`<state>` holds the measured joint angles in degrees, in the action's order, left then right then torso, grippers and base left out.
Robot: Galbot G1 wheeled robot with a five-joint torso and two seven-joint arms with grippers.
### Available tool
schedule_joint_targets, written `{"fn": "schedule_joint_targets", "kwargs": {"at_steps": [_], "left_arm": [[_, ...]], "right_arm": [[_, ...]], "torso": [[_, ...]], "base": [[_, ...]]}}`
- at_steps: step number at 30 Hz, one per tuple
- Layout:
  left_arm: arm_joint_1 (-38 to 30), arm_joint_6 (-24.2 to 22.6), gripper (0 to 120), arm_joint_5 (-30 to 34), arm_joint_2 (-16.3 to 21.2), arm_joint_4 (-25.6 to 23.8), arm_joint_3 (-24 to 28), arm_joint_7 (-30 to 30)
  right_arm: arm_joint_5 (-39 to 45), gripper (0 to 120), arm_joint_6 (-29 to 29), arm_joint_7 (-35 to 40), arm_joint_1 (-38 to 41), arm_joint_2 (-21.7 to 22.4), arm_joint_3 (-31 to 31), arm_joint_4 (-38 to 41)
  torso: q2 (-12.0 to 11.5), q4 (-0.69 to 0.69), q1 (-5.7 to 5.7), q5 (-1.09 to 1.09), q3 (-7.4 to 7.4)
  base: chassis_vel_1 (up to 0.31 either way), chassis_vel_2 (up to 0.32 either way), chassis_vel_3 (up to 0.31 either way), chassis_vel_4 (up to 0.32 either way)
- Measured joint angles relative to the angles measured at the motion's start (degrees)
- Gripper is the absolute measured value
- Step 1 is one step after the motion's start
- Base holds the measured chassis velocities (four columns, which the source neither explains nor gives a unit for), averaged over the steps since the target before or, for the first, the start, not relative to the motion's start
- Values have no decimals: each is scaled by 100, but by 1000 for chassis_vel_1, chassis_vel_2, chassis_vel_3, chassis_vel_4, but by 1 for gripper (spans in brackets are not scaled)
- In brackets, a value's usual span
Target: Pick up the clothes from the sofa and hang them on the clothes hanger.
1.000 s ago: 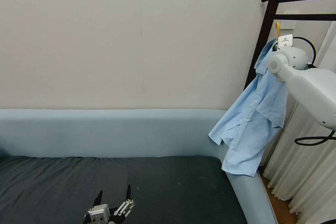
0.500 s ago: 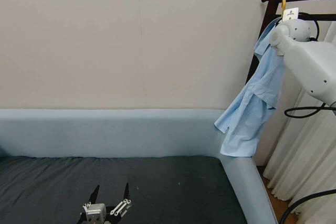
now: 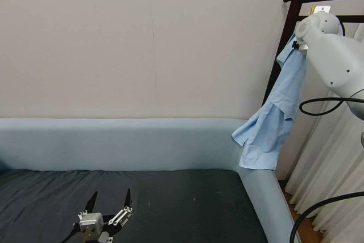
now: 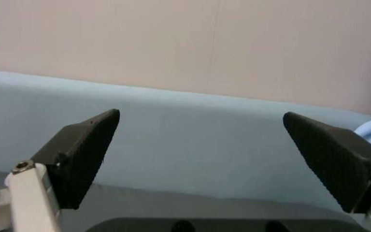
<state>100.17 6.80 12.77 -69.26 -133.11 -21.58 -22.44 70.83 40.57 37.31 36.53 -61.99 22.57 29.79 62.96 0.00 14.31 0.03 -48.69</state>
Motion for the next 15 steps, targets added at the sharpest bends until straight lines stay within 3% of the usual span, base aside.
{"fn": "schedule_joint_targets", "kwargs": {"at_steps": [6,9,15], "left_arm": [[69,42,100,-76,-122,0,75,0],[76,52,100,-86,-122,0,80,-1],[77,55,100,-141,-180,29,127,-9]], "right_arm": [[-2,7,121,-286,-121,291,81,366],[-60,15,127,-410,-211,440,103,701],[-274,37,-146,-647,-662,1006,81,2103]], "torso": [[0,1,0,1,0],[0,4,0,2,0],[0,2,0,1,0]], "base": [[0,0,0,0],[0,0,0,0],[0,0,0,0]]}}
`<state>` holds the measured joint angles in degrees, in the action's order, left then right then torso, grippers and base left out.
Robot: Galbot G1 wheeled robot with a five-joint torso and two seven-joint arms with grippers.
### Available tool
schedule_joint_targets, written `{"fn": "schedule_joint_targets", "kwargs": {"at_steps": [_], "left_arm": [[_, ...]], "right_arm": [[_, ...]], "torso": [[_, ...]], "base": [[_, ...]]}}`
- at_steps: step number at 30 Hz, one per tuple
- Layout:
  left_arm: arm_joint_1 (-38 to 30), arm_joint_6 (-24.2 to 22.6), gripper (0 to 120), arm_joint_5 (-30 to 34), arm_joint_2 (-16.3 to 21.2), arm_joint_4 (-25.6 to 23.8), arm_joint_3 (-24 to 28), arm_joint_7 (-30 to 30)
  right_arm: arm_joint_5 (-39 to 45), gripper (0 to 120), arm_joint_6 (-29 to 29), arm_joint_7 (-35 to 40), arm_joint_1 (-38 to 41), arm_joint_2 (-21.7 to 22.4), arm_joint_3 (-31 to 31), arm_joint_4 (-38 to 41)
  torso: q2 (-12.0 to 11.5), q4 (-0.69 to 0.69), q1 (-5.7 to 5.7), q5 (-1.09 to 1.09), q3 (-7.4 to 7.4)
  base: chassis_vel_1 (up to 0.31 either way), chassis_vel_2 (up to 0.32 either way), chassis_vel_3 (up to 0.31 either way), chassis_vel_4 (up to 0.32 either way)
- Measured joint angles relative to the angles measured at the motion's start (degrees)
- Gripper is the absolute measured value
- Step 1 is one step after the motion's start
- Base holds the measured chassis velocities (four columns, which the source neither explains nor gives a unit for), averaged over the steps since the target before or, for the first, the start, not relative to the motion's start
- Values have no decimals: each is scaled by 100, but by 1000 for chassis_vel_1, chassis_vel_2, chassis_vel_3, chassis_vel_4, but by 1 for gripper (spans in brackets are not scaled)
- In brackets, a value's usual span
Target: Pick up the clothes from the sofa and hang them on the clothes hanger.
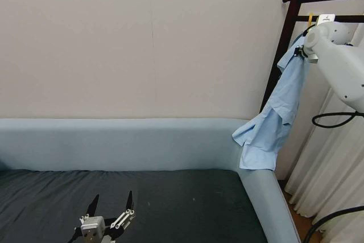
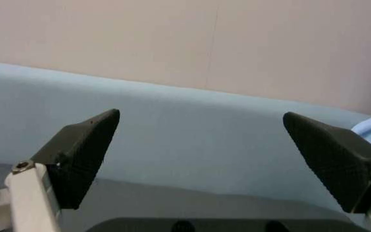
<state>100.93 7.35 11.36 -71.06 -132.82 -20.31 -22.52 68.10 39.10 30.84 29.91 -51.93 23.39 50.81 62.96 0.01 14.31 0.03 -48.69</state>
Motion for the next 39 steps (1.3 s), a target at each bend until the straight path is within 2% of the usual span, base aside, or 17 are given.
{"fn": "schedule_joint_targets", "kwargs": {"at_steps": [3,5,6,10,16,18,21,22,24,26,27,30,32,33,36,38,39], "left_arm": [[20,1,100,-24,-19,6,9,0],[51,27,100,-80,-68,38,21,7],[51,27,100,-80,-68,38,21,7],[59,102,100,-152,-149,140,55,64],[48,281,100,-233,-267,283,125,309],[34,322,100,-240,-298,318,140,382],[-70,387,100,-240,-429,413,160,516],[-70,387,100,-240,-429,413,160,516],[-124,397,100,-239,-496,469,142,544],[-153,413,100,-248,-558,574,105,580],[-153,413,100,-248,-558,574,105,580],[-117,519,100,-374,-578,680,82,626],[-46,621,100,-552,-605,709,78,681],[-46,621,100,-552,-605,709,78,681],[75,704,100,-772,-648,684,77,757],[108,706,100,-803,-660,659,76,763],[196,707,100,-851,-674,601,66,767]], "right_arm": [[5,46,-110,-37,-144,189,-48,454],[94,59,-517,-155,-652,760,-210,1746],[94,59,-517,-155,-652,760,-210,1746],[699,76,-1190,-396,-1857,1480,-730,3520],[804,96,-2137,-480,-3536,1779,-1208,4752],[682,99,-2312,-507,-3912,1751,-1369,4949],[270,100,-2660,-566,-5352,1564,-2132,5440],[270,100,-2660,-566,-5352,1564,-2132,5440],[-145,100,-2847,-695,-6173,1450,-2562,5583],[-1136,100,-3182,-1065,-7786,1152,-3472,5802],[-1136,100,-3182,-1065,-7786,1152,-3472,5802],[-2389,100,-3610,-1612,-9567,581,-4703,6190],[-3288,100,-3987,-2028,-10866,-71,-5544,6550],[-3288,100,-3987,-2028,-10866,-71,-5544,6550],[-4353,100,-4492,-2411,-12146,-937,-6277,6968],[-4520,100,-4633,-2497,-12451,-1106,-6390,7057],[-4790,100,-4986,-2665,-13104,-1456,-6625,7216]], "torso": [[0,0,0,0,0],[0,0,0,-1,1],[0,0,0,-1,1],[1,2,-1,-1,2],[1,1,-1,0,1],[1,-1,-1,-3,1],[1,-4,-2,-3,1],[1,-4,-2,-3,1],[1,-3,-1,1,0],[1,0,-1,1,0],[1,0,-1,1,0],[1,1,0,0,1],[1,2,-1,1,1],[1,2,-1,1,1],[1,0,-1,-3,2],[1,0,-1,-2,2],[2,3,-1,-1,2]], "base": [[0,0,0,0],[0,0,0,0],[0,0,0,0],[0,0,0,0],[0,0,0,0],[0,0,0,0],[0,0,0,0],[0,0,0,0],[0,0,0,0],[0,0,0,0],[0,0,0,0],[0,0,0,0],[0,0,0,0],[0,0,0,0],[0,0,0,0],[0,0,0,0],[0,0,0,0]]}}
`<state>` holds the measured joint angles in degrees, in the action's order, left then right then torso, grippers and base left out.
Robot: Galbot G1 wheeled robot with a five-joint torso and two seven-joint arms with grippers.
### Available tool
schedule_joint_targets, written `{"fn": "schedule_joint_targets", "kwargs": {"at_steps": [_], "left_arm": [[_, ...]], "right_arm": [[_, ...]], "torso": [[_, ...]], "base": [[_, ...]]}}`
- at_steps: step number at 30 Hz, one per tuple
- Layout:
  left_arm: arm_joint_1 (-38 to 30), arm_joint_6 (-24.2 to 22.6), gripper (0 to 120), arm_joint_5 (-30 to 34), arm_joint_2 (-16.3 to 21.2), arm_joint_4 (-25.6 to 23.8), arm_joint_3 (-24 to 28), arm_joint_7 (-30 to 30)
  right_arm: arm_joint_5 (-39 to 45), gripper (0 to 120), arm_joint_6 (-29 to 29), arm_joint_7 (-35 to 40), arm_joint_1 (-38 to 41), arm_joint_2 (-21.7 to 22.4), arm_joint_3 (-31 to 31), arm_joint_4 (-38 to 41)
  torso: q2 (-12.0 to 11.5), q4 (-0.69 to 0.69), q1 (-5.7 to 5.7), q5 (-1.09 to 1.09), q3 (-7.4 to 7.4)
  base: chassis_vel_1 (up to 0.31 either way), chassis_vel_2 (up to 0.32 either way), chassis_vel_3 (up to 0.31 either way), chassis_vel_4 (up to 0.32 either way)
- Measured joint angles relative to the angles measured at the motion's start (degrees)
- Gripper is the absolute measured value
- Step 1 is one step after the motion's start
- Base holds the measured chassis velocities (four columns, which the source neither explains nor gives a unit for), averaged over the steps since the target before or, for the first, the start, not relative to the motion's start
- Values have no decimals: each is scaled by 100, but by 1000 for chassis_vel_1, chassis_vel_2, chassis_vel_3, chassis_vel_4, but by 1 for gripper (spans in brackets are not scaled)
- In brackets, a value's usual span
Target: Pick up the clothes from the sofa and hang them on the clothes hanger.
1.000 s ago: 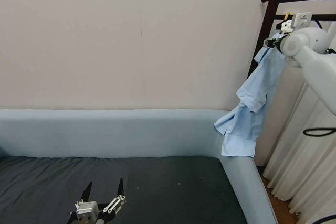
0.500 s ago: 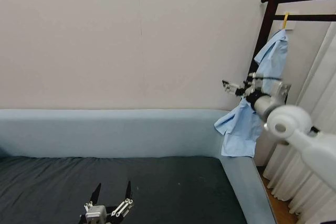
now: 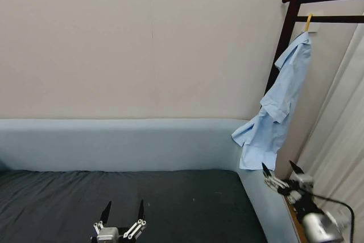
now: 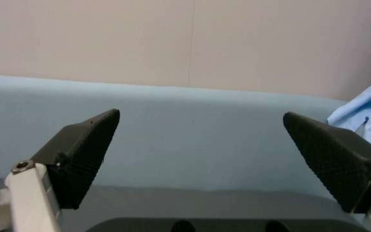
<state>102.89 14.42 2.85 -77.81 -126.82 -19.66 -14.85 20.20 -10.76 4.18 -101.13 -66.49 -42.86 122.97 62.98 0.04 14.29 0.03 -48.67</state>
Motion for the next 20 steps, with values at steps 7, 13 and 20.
{"fn": "schedule_joint_targets", "kwargs": {"at_steps": [7,13,20], "left_arm": [[199,22,100,-80,16,-116,-43,0],[289,218,100,-194,65,11,31,0],[332,341,100,-314,85,133,57,-52]], "right_arm": [[-176,100,-665,-144,-759,-570,-283,307],[-227,100,-666,-161,-673,-623,-63,475],[-380,100,-613,-127,-619,-598,110,484]], "torso": [[0,-3,0,-1,-1],[-1,-4,1,0,-2],[-1,-4,1,0,-2]], "base": [[0,0,0,0],[0,0,0,0],[0,0,0,0]]}}
